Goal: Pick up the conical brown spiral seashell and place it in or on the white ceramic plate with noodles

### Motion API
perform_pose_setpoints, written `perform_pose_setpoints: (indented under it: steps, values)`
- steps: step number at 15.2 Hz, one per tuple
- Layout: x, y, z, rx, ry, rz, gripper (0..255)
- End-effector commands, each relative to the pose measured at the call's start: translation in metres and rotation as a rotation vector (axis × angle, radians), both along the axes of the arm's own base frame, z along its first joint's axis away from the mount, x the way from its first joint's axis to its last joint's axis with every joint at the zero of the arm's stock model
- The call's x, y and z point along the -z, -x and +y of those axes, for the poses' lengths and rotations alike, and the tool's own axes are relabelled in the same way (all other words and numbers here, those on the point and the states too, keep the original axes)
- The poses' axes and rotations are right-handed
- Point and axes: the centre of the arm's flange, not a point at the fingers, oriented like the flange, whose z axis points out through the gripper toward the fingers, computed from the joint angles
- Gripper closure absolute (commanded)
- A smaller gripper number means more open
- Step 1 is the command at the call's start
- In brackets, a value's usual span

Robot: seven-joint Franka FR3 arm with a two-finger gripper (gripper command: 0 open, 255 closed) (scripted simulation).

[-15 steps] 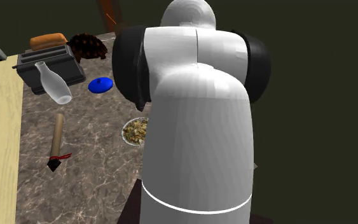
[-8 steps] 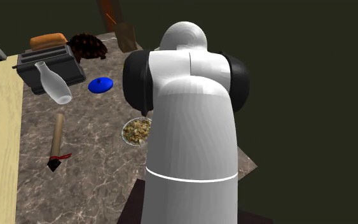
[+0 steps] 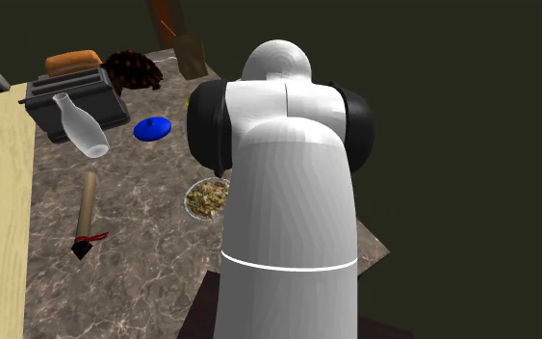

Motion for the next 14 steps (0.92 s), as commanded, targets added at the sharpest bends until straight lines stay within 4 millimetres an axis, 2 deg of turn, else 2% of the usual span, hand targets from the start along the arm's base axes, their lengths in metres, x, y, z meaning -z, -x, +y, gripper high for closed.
perform_pose_setpoints:
  steps: [1, 2, 3, 12, 14]
  values:
    - [0.000, 0.000, 0.000, 0.000, 0.000, 0.000, 0]
    - [0.000, 0.000, 0.000, 0.000, 0.000, 0.000, 0]
    - [0.000, 0.000, 0.000, 0.000, 0.000, 0.000, 255]
    - [0.000, 0.000, 0.000, 0.000, 0.000, 0.000, 255]
    - [-0.010, 0.000, 0.000, 0.000, 0.000, 0.000, 255]
